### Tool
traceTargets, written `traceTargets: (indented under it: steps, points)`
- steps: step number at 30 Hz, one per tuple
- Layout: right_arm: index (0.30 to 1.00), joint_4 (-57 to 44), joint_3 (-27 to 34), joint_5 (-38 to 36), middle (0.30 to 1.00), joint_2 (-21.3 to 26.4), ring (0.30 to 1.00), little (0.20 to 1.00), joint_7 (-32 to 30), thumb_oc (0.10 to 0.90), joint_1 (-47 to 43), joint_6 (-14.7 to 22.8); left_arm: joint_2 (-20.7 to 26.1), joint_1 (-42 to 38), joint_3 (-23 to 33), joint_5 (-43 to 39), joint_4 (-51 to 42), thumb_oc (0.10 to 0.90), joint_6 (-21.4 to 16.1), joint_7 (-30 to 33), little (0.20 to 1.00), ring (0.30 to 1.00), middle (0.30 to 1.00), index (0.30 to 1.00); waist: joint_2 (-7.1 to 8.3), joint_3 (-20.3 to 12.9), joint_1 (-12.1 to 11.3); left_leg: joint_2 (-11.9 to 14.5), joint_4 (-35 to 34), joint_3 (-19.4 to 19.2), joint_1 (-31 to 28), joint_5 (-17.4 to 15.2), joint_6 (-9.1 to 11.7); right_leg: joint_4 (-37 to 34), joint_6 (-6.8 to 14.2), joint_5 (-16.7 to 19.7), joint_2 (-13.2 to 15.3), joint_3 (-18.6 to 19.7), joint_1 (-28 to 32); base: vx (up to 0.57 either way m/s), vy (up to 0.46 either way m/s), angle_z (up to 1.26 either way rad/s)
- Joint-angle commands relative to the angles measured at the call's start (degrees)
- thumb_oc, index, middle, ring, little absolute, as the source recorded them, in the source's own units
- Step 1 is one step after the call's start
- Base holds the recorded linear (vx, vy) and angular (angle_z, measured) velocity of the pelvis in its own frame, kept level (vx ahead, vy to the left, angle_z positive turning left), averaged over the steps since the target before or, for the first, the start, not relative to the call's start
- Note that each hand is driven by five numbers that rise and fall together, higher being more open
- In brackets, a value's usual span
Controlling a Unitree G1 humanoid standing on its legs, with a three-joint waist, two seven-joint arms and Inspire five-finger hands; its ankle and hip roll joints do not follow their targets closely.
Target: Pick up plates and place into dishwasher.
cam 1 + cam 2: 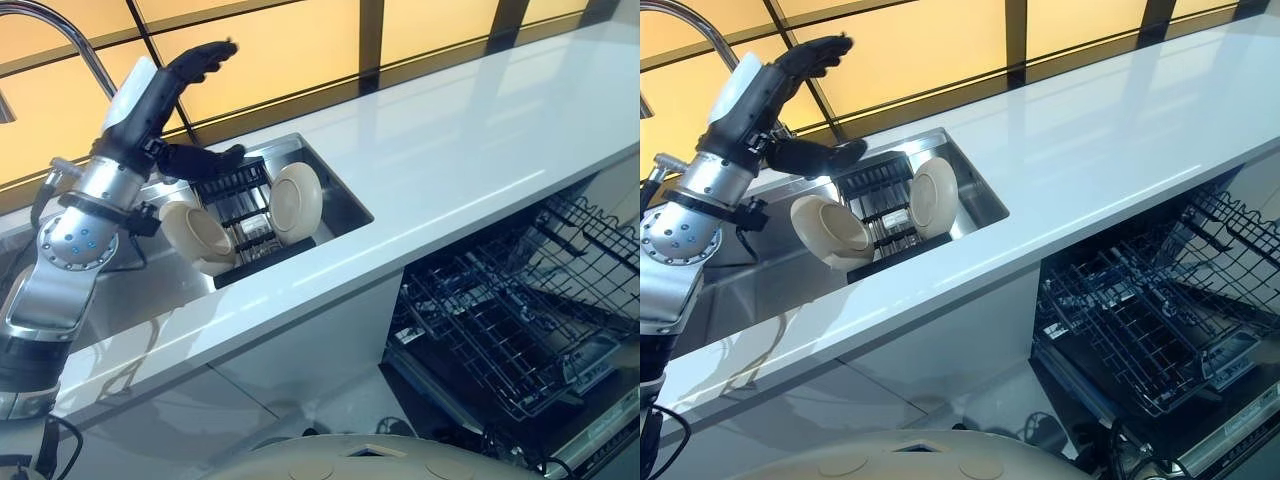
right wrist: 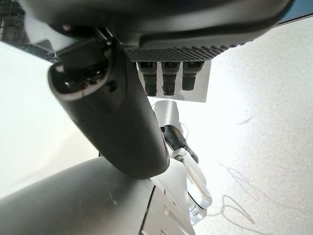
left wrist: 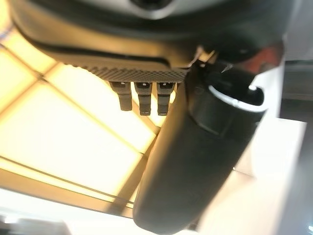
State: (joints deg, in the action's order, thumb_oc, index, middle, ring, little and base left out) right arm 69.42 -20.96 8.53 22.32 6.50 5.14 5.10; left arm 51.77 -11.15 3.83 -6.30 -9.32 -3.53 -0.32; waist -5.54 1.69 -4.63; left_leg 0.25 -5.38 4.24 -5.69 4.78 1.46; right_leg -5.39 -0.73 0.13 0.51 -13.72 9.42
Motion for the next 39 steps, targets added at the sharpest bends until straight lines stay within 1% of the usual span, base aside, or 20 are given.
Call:
traceTargets:
  steps: [1, 3, 4, 5, 6, 7, 8, 10, 13, 16, 23, 26, 29, 33, 36, 39]
  points:
    - [0.9, -2.2, -0.8, 1.0, 0.9, -3.4, 0.9, 0.9, 2.3, 0.8, -1.0, 3.9, 7.5, -2.8, 9.7, 0.9, 2.5, 0.8, -2.8, 6.8, 0.9, 0.9, 0.9, 0.9, 3.04, 0.3, -0.1, -4.4, 0.4, -1.8, -0.7, -4.5, -0.9, 4.6, 4.3, -3.4, 1.7, 0.3, -1.2, 0.02, 0.036, 0.1]
    - [0.9, -2.7, -0.4, 1.3, 0.9, -3.1, 0.9, 0.9, 2.6, 0.8, -0.6, 4.1, 7.7, -0.8, 11.3, 1.1, 4.3, 0.8, -2.3, 7.7, 0.9, 0.9, 0.9, 0.9, 3.08, 0.4, -0.2, -4.4, 0.4, -1.7, -0.7, -4.6, -1.0, 4.6, 4.4, -3.4, 1.9, 0.2, -1.3, 0.02, 0.029, 0.11]
    - [0.9, -2.9, -0.2, 1.3, 0.9, -3.0, 0.9, 0.9, 2.7, 0.8, -0.4, 4.2, 7.7, 0.1, 11.9, 1.5, 5.3, 0.8, -2.6, 8.1, 0.9, 0.9, 0.9, 0.9, 3.09, 0.4, -0.2, -4.5, 0.4, -1.8, -0.7, -4.6, -1.0, 4.6, 4.5, -3.3, 1.9, 0.1, -1.3, 0.02, 0.023, 0.1]
    - [0.9, -3.1, -0.1, 1.3, 0.9, -2.8, 0.9, 0.9, 2.8, 0.8, -0.3, 4.5, 7.9, 1.3, 12.8, 4.1, 6.8, 0.8, -2.5, 9.9, 0.9, 0.9, 0.9, 0.9, 3.1, 0.5, -0.3, -4.5, 0.4, -1.7, -0.7, -4.6, -1.0, 4.6, 4.6, -3.3, 2.0, 0.1, -1.3, 0.02, 0.019, 0.09]
    - [0.9, -3.6, 0.1, 1.3, 0.9, -2.7, 0.9, 0.9, 3.1, 0.8, -0.1, 4.4, 8.2, 2.4, 13.7, 7.9, 8.3, 0.8, -3.8, 11.7, 0.9, 0.9, 0.9, 0.9, 3.13, 0.5, -0.4, -4.6, 0.4, -1.7, -0.7, -4.6, -1.1, 4.6, 4.6, -3.2, 2.0, 0.1, -1.3, 0.02, 0.024, 0.05]
    - [0.9, -4.1, 0.4, 1.5, 0.9, -2.4, 0.9, 0.9, 3.5, 0.8, 0.1, 4.6, 9.8, 4.0, 15.0, 11.9, 10.7, 0.8, -5.9, 13.5, 0.9, 0.9, 0.9, 0.9, 3.09, 0.6, -0.4, -4.6, 0.4, -1.8, -0.6, -4.7, -1.1, 4.7, 4.6, -3.2, 2.1, 0.1, -1.5, 0.02, 0.017, 0.04]
    - [0.9, -4.1, 0.4, 1.5, 0.9, -2.3, 0.9, 0.9, 3.6, 0.8, 0.2, 4.6, 10.2, 4.3, 15.3, 13.1, 11.1, 0.8, -6.2, 13.9, 0.9, 0.9, 0.9, 0.9, 3.11, 0.6, -0.3, -4.6, 0.4, -1.8, -0.6, -4.7, -1.1, 4.7, 4.6, -3.2, 2.1, 0.1, -1.5, 0.0, 0.0, 0.0]
    - [0.9, -4.3, 0.7, 2.1, 0.9, -2.0, 0.9, 0.9, 4.1, 0.8, 0.4, 4.9, 11.6, 5.9, 16.1, 20.4, 12.8, 0.8, -7.3, 17.4, 0.9, 0.9, 0.9, 0.9, 3.09, 0.5, -0.3, -4.7, 0.4, -1.9, -0.6, -4.8, -1.1, 4.7, 4.7, -3.2, 2.2, 0.1, -1.6, 0.0, 0.0, 0.0]
    - [0.9, -3.8, 0.7, 2.2, 0.9, -1.7, 0.9, 0.9, 4.3, 0.8, 0.6, 5.7, 13.9, 6.7, 16.9, 23.1, 14.6, 0.8, -6.7, 20.4, 0.9, 0.9, 0.9, 0.9, 3.09, 0.4, -0.2, -4.8, 0.4, -1.9, -0.6, -5.0, -1.2, 4.8, 4.8, -3.2, 2.4, -0.1, -1.7, 0.0, 0.003, 0.01]
    - [0.9, -3.2, 1.1, 2.4, 0.9, -1.3, 0.9, 0.9, 4.8, 0.8, 0.6, 6.3, 14.7, 7.5, 17.4, 26.2, 16.9, 0.8, -7.5, 24.1, 0.9, 0.9, 0.9, 0.9, 3.16, 0.4, -0.2, -4.9, 0.4, -2.0, -0.6, -5.1, -1.3, 4.8, 4.9, -3.1, 2.4, 0.0, -1.8, 0.01, 0.003, 0.03]
    - [0.9, -3.1, 1.8, 3.3, 0.9, -0.5, 0.9, 0.9, 5.5, 0.8, 0.9, 6.7, 15.8, 9.3, 17.1, 34.1, 20.2, 0.8, -7.1, 25.1, 0.9, 0.9, 0.9, 0.9, 3.2, 0.4, 0.3, -4.8, 0.4, -2.2, -0.9, -5.4, -1.4, 5.1, 5.0, -3.2, 2.4, 0.3, -2.0, 0.0, 0.0, 0.0]
    - [0.9, -2.9, 1.9, 3.5, 0.9, -0.3, 0.9, 0.9, 5.9, 0.8, 0.9, 6.8, 16.1, 9.6, 16.5, 36.3, 20.9, 0.8, -8.3, 26.5, 0.9, 0.9, 0.9, 0.9, 3.2, 0.3, 0.4, -4.8, 0.4, -2.3, -1.0, -5.5, -1.5, 5.1, 5.0, -3.2, 2.3, 0.4, -1.9, 0.0, 0.0, 0.0]
    - [0.9, -2.9, 2.0, 3.8, 0.9, -0.1, 0.9, 0.9, 6.3, 0.8, 0.9, 7.1, 16.3, 9.1, 15.6, 38.2, 20.8, 0.8, -8.7, 26.9, 0.9, 0.9, 0.9, 0.9, 3.2, 0.3, 0.5, -4.8, 0.4, -2.4, -1.0, -5.6, -1.4, 5.0, 5.1, -3.1, 2.3, 0.4, -1.9, 0.0, 0.0, 0.0]
    - [0.9, -3.2, 2.0, 3.3, 0.9, 0.0, 0.9, 0.9, 6.9, 0.8, 0.8, 7.7, 16.4, 8.0, 13.5, 38.2, 20.2, 0.8, -8.7, 24.5, 0.9, 0.9, 0.9, 0.9, 3.16, 0.2, 0.8, -5.0, 0.4, -2.2, -1.2, -5.7, -1.5, 4.9, 5.1, -3.1, 2.2, 0.8, -1.9, 0.0, 0.0, 0.0]
    - [0.9, -3.0, 2.3, 3.8, 0.9, 0.1, 0.9, 0.9, 6.8, 0.8, 0.6, 7.9, 16.2, 6.9, 11.9, 40.9, 19.0, 0.8, -8.5, 23.1, 0.9, 0.9, 0.9, 0.9, 3.17, 0.2, 0.9, -5.1, 0.4, -2.1, -1.3, -5.8, -1.5, 4.9, 5.2, -3.0, 2.1, 1.1, -2.0, 0.0, 0.0, 0.0]
    - [0.9, -2.5, 2.6, 4.2, 0.9, 0.3, 0.9, 0.9, 6.8, 0.8, 0.4, 8.0, 16.2, 6.2, 10.8, 41.3, 18.4, 0.8, -8.7, 22.1, 0.9, 0.9, 0.9, 0.9, 3.07, 0.2, 1.1, -5.1, 0.4, -2.3, -1.4, -5.9, -1.5, 4.7, 5.2, -3.0, 2.1, 1.3, -1.8, 0.0, 0.0, 0.0]
